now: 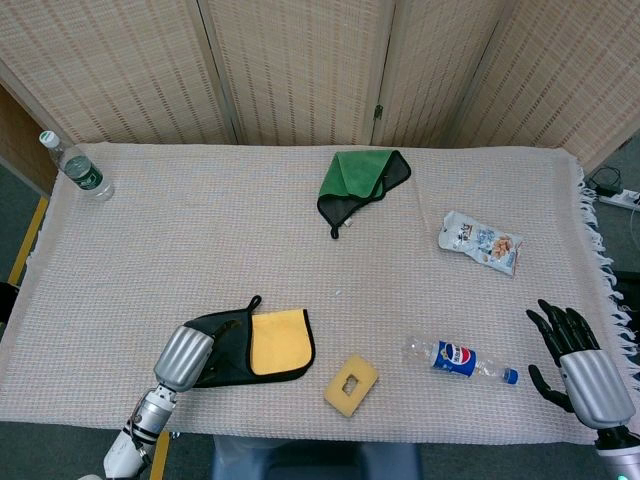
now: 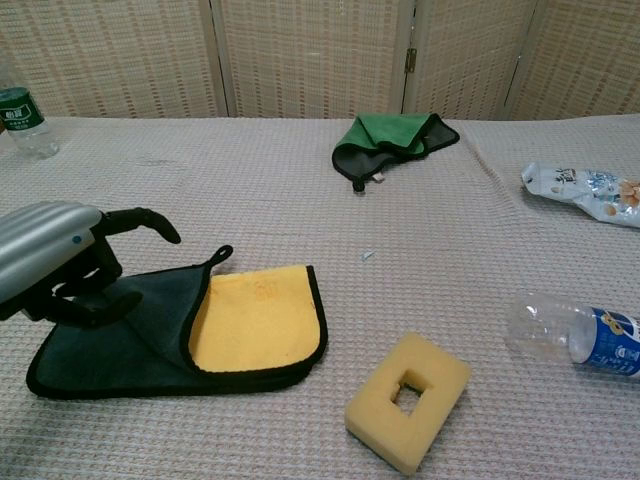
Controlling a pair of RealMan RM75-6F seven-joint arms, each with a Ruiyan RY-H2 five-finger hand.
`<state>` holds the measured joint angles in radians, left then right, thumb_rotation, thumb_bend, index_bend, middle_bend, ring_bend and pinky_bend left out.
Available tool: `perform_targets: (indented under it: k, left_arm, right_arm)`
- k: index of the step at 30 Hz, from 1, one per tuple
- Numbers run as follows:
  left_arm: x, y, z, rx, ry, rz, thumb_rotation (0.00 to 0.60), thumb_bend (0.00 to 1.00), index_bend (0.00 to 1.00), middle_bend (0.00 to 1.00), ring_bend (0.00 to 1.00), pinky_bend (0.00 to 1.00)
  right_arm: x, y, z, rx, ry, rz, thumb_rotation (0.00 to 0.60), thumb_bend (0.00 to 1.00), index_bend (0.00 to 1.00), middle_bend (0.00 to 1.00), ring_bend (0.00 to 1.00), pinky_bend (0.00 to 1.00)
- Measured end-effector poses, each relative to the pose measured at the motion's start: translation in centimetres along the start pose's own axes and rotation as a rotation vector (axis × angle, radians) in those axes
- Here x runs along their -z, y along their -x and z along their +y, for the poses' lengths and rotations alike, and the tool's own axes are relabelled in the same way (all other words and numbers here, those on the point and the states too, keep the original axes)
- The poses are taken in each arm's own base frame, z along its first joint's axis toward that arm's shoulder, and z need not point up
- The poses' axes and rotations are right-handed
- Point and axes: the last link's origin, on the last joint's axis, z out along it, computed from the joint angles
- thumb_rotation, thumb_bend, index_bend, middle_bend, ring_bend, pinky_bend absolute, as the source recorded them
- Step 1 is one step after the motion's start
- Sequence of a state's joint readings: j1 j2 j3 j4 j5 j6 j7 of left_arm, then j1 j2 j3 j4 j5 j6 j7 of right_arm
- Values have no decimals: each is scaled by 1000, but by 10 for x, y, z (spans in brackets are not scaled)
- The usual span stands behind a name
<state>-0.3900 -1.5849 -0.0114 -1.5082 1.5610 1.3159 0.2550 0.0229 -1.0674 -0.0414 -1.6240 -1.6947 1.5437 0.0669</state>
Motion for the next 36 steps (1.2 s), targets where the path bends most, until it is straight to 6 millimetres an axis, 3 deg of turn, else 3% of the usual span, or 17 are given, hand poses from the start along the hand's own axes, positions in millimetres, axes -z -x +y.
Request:
perform_targets:
  k: [6,14,20,27,36]
  left_arm:
    - [-27,-12,-12,72,-65,-49,600,451,432,1000,1000,1000]
    - [-62,-13,-30,208,-196,-261,600,451,379,1000,1000,1000]
    - [-92,-18,-36,253,-228,-303,600,452,371,1000,1000,1000]
    - [-111,-12,-45,262,-243,-316,600,453,406,1000,1000,1000]
    - [-117,1,-43,269,-245,-366,600,452,427,1000,1000,1000]
  right_arm:
    - [-2,3,1,1,5,-14,600,490,0,0,0,0]
    - [-6,3,5,-3,27,-21,600,490,0,0,0,0]
    - [-8,2,8,-7,41,-18,600,490,0,0,0,0]
    - [-10,1,11,-10,55,-16,600,490,0,0,0,0]
    - [-9,0,12,-11,57,-13,600,489,0,0,0,0]
